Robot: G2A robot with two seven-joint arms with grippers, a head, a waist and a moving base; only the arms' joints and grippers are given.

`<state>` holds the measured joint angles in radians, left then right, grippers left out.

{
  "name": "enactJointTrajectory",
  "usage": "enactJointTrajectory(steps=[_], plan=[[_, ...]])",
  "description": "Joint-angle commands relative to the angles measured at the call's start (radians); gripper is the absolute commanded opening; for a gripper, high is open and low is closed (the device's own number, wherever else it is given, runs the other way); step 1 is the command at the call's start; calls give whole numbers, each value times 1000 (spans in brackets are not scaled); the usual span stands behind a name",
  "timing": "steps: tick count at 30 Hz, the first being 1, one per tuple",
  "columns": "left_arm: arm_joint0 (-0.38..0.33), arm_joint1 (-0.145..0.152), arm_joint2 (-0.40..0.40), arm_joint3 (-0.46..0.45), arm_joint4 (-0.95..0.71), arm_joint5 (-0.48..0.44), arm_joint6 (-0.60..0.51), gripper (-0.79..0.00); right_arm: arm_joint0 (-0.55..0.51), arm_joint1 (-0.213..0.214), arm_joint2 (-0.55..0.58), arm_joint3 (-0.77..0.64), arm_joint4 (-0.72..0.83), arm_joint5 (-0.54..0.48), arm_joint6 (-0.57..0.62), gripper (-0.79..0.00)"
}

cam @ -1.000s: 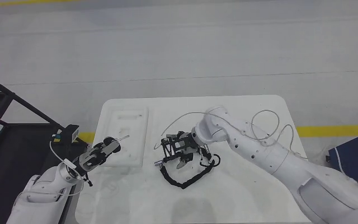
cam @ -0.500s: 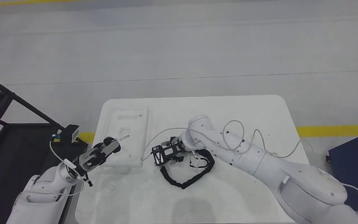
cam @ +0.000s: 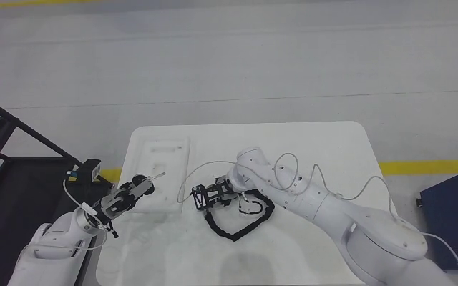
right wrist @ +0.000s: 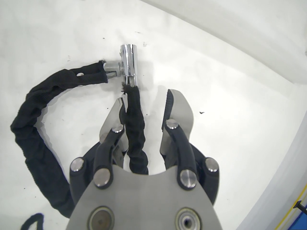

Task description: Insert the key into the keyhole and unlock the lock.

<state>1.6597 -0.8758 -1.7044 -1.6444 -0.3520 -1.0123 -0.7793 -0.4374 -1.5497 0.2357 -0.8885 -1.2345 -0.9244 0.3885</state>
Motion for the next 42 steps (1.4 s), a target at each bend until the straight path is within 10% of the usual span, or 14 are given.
enactJointTrajectory(steps=[1, 7, 10, 24, 34, 42], plan=[[0, 0, 0, 0, 0, 0, 0, -785, -3, -9, -2, 15, -5, -3, -8, -434], [0, 0, 0, 0, 0, 0, 0, -785, -11, -36, -8, 58, -26, -9, -29, -489], [0, 0, 0, 0, 0, 0, 0, -785, -12, -48, -9, 80, -35, -17, -41, -776], [0, 0, 0, 0, 0, 0, 0, -785, 8, -61, 17, 125, -97, -66, -123, -785], [0, 0, 0, 0, 0, 0, 0, -785, -5, 54, 42, 28, -125, -88, -356, -785], [0, 0, 0, 0, 0, 0, 0, -785, -10, 230, 16, -49, -99, -88, -814, -785]])
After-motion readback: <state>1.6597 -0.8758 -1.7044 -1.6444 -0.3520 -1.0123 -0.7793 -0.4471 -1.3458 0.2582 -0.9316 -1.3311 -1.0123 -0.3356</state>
